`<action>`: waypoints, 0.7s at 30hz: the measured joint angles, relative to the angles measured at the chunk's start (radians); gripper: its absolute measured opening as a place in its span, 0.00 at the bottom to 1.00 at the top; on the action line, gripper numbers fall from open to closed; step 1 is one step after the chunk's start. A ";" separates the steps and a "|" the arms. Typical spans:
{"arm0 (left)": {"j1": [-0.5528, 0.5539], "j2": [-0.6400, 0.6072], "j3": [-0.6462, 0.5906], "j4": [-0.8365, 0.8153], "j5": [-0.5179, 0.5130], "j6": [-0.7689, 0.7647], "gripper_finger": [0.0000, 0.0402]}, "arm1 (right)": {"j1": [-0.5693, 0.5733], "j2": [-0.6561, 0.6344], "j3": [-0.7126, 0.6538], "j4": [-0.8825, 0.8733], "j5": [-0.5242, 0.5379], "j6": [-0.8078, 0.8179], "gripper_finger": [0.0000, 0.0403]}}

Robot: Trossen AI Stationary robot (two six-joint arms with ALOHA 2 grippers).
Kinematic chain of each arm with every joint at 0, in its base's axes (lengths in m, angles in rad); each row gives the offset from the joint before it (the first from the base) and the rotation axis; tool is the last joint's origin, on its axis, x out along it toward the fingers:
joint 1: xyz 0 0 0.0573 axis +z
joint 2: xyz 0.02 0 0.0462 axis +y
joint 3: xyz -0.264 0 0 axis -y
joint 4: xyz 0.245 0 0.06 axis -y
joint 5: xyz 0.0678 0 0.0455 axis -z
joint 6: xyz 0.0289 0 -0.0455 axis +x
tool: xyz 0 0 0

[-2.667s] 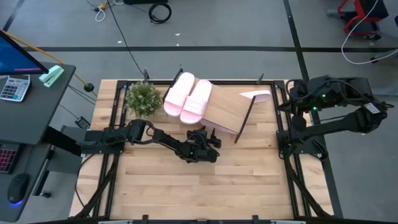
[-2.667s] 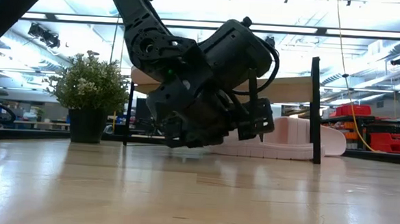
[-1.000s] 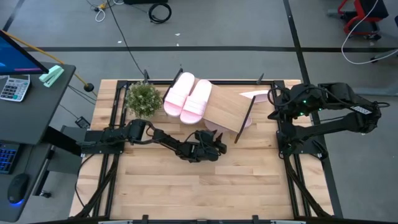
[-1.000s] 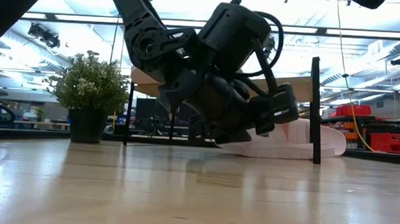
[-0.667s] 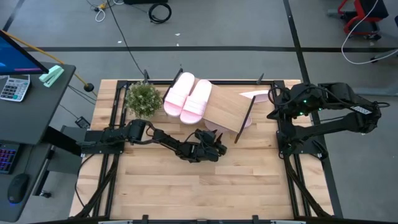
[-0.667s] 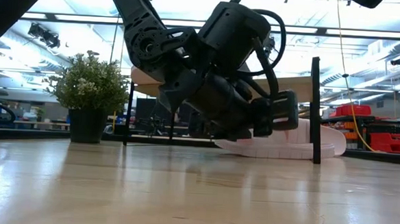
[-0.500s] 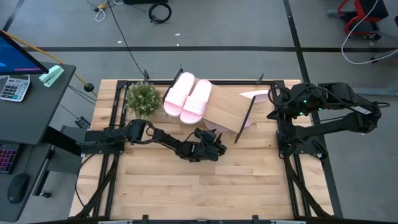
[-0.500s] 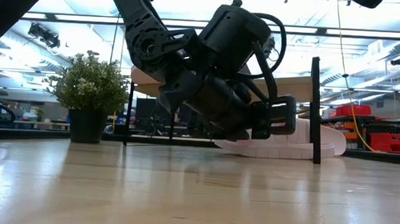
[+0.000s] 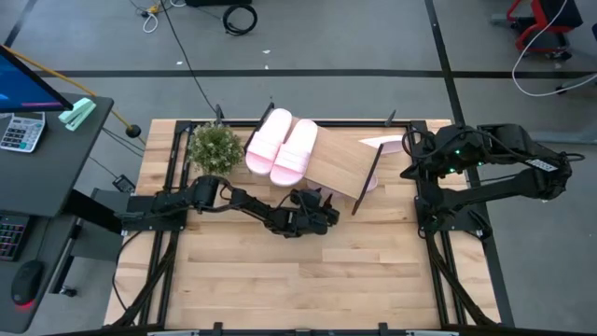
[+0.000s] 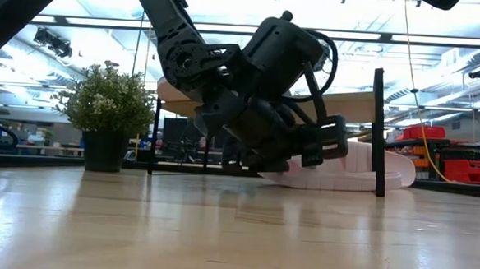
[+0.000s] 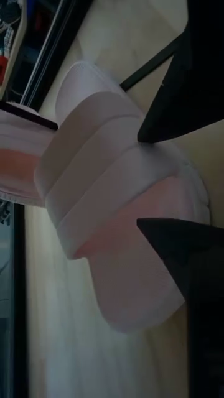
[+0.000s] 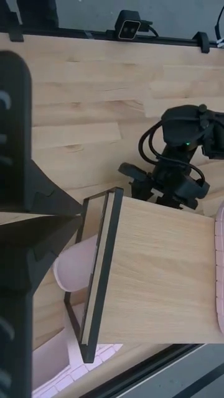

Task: Pick and place slides into the shelf
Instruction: Put the pink slide on the shelf

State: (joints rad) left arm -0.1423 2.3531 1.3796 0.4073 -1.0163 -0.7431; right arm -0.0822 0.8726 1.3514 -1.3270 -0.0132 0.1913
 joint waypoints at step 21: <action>0.054 -0.003 0.001 0.030 0.224 -0.108 0.20 | 0.000 0.000 0.000 0.020 0.001 0.018 0.05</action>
State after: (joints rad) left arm -0.0888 2.3505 1.3808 0.4375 -0.7926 -0.8515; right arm -0.0822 0.8726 1.3518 -1.3067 -0.0124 0.2092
